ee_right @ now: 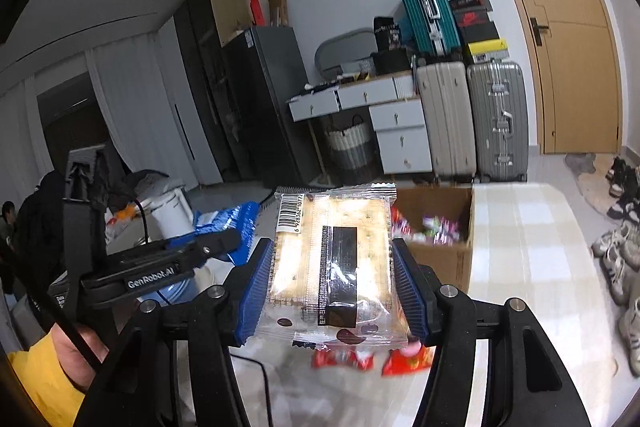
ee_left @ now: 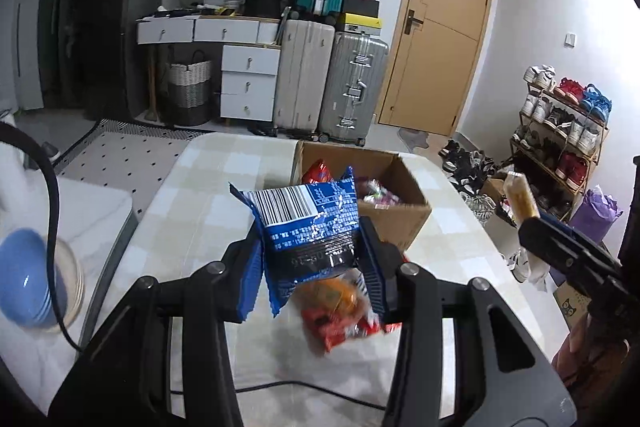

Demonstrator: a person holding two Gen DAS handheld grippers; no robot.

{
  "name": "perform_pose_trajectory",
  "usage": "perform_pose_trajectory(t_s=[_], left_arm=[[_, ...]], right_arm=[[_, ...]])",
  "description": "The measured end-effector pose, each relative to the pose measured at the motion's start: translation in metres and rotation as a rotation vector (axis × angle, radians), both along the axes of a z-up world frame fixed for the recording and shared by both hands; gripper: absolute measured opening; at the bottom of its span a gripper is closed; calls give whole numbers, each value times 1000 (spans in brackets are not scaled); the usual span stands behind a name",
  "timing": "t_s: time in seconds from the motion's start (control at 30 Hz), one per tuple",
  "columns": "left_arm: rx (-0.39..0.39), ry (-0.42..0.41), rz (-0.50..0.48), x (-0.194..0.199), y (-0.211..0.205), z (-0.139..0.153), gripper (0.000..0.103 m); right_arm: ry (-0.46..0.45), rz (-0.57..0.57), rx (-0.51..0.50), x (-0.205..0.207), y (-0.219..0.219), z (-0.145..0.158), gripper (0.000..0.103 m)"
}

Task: Organize snacks
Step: 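Lift both packs and carry them over the cardboard box, then lower both packs into the box and open both grippers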

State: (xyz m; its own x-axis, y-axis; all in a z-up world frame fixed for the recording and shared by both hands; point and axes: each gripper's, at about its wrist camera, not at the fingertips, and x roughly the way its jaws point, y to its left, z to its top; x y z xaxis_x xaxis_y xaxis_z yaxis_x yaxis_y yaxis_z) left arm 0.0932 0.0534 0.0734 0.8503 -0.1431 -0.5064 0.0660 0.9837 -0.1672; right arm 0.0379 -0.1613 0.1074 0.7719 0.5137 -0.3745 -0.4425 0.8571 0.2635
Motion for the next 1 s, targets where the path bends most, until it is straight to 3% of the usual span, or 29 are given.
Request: perform_pose_trajectory(t_s=[0.2,0.43,0.63,0.87,1.0], left_arm=[[-21,27,-22,58,-2,21,40],[-96,111,-89,138,-7,21,40],[-12,159,-140,200,-33,9,40],[-6,258,-139,276,-50,-24,40],[42,280,-156,307,-62,-42,41]], right_arm=[[-8,-39,-38,41,3,24,58],[29,-71,-78,100,3,21,58],[42,-87,-88,149,1,10,58],[103,-91,-153,207,8,-18,58],[133,-93,-195,231,14,-35,58]])
